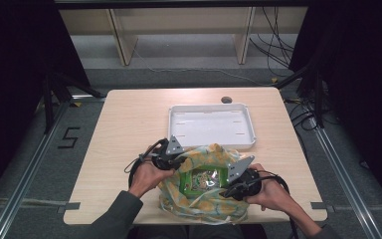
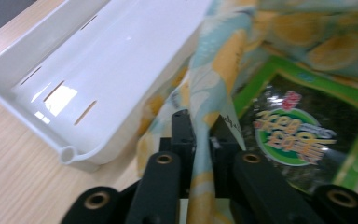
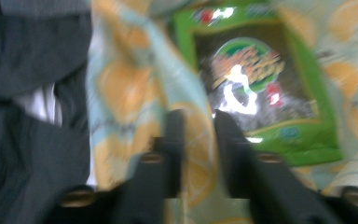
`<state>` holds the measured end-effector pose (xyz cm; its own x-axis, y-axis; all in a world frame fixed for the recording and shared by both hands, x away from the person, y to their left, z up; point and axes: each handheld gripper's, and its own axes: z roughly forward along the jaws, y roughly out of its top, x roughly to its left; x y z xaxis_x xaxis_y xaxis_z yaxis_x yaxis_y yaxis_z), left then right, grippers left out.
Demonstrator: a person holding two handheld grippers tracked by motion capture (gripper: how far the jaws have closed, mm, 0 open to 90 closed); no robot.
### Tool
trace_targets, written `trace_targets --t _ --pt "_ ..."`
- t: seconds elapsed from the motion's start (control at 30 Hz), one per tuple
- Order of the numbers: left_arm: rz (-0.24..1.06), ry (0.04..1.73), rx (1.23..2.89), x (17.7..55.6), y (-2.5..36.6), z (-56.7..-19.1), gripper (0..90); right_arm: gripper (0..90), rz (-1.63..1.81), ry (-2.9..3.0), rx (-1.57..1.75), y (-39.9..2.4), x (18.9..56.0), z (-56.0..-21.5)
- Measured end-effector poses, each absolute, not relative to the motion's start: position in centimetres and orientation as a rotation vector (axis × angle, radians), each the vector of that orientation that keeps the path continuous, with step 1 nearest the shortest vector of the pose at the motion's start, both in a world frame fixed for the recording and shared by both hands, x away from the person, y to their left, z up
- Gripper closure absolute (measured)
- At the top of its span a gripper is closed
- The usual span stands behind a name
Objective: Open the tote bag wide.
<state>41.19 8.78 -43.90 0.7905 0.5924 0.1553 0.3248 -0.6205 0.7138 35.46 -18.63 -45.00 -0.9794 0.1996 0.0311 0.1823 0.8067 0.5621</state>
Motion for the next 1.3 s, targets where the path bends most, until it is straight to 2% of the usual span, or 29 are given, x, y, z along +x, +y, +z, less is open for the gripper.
trace_targets --t 0.03,0.23,0.47,0.5,0.53,0.57,0.63,0.67,0.7,0.77,0.83,0.93,1.0,1.03,1.13,1.23,1.3 --pt "0.499 0.723 2.271 42.3 9.4 -44.3 86.8 89.5 0.903 2.980 0.280 -18.6 35.1 -45.2" --pt "0.491 0.838 2.265 44.5 11.1 -46.5 87.6 90.0 0.878 3.059 0.183 -18.7 33.1 -45.8" --pt "0.472 0.880 2.273 44.5 11.6 -47.6 86.2 90.0 0.860 3.090 0.149 -18.5 32.2 -46.4" --pt "0.463 0.877 2.267 44.5 11.6 -47.5 82.9 86.3 0.862 3.077 0.203 -18.5 32.6 -46.3" --pt "0.447 0.880 2.261 44.5 11.7 -47.3 82.9 86.3 0.862 3.077 0.203 -18.5 32.6 -46.3" --pt "0.436 0.894 2.241 44.3 11.9 -47.0 78.8 81.0 0.888 3.069 0.263 -18.7 32.8 -46.0" --pt "0.390 0.900 2.208 43.9 12.3 -46.1 67.5 65.6 0.948 3.014 0.340 -19.0 33.2 -45.2" --pt "0.375 0.890 2.201 43.5 12.4 -45.6 54.0 54.8 1.062 2.941 0.386 -19.3 33.7 -44.1" --pt "0.367 0.883 2.182 43.1 12.6 -45.0 54.0 54.8 1.062 2.941 0.386 -19.3 33.7 -44.1" --pt "0.370 0.895 2.142 42.1 12.8 -43.9 44.1 48.0 1.148 2.865 0.436 -19.5 34.1 -42.9" --pt "0.382 0.855 2.110 40.3 12.9 -42.2 37.9 44.3 1.211 2.747 0.463 -19.3 34.7 -41.5" --pt "0.358 0.807 2.095 38.8 12.6 -41.5 36.5 42.1 1.167 2.675 0.521 -18.7 35.6 -41.2" --pt "0.292 0.749 2.101 37.3 12.1 -41.2 36.0 41.1 1.137 2.678 0.524 -18.4 36.0 -41.3" --pt "0.218 0.690 2.099 35.9 11.4 -41.6 34.9 40.8 1.080 2.689 0.575 -17.6 36.6 -42.1" --pt "0.143 0.612 2.128 34.7 10.7 -42.4 31.7 39.5 1.038 2.721 0.578 -16.8 37.2 -43.0" --pt "0.127 0.517 2.188 33.9 9.4 -44.1 23.2 37.0 0.923 2.752 0.604 -15.4 37.8 -44.3" --pt "0.127 0.469 2.242 34.0 8.7 -45.0 26.1 39.3 0.901 2.759 0.604 -15.1 38.2 -44.8"
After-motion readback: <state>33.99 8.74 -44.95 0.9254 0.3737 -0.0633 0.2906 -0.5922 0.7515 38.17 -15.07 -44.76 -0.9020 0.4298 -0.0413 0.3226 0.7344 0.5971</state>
